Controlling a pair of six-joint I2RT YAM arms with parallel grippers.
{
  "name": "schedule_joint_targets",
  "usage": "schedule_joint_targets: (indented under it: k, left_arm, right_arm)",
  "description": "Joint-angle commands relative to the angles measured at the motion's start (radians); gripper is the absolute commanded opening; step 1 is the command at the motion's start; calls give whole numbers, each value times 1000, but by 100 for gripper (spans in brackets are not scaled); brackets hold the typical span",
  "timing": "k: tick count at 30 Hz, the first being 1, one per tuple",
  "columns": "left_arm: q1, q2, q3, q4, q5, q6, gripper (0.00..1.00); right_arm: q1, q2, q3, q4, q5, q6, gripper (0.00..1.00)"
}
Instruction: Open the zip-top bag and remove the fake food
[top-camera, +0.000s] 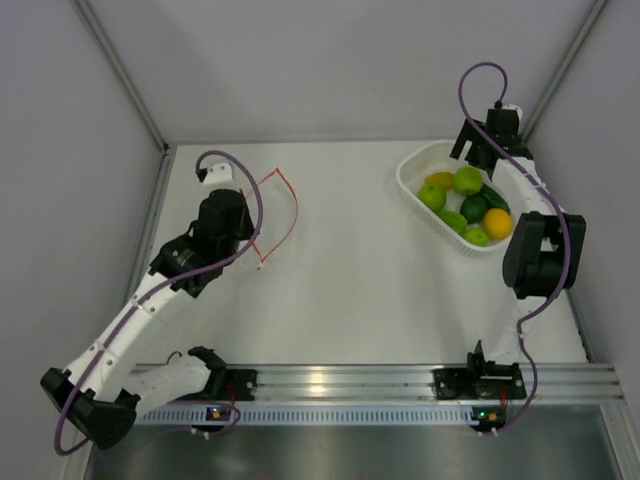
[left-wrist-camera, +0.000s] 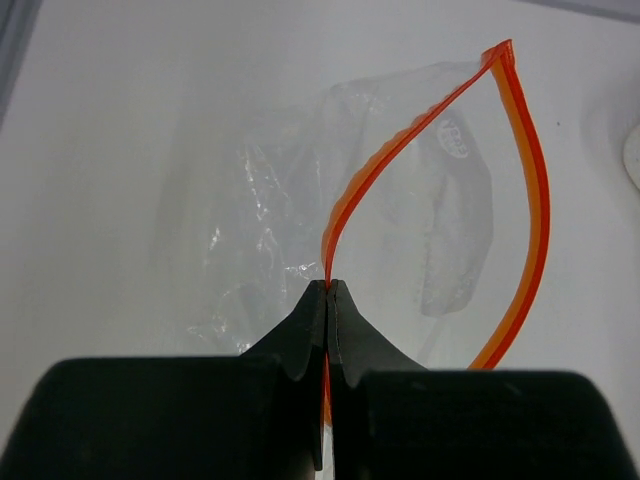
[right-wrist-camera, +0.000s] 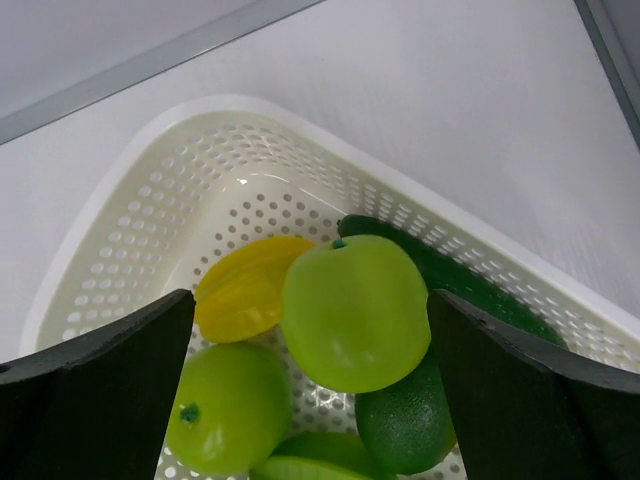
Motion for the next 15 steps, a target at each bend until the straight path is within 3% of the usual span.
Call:
schedule_joint_targets:
  k: [1, 5, 10, 15]
  left_arm:
    - [6, 20, 83, -23, -153, 53, 0]
    - [6, 80, 109, -23, -250, 71, 0]
    - [6, 229, 169, -21, -357, 93, 0]
    - [3, 416, 284, -21, -293, 105, 0]
  right_arm:
    - [2, -55, 57, -43, -27, -5, 99]
    - [16, -194, -18, -86, -53, 23, 99]
    - [42, -432, -290, -14, -197, 79, 99]
    - [142, -690, -474, -9, -198, 78, 99]
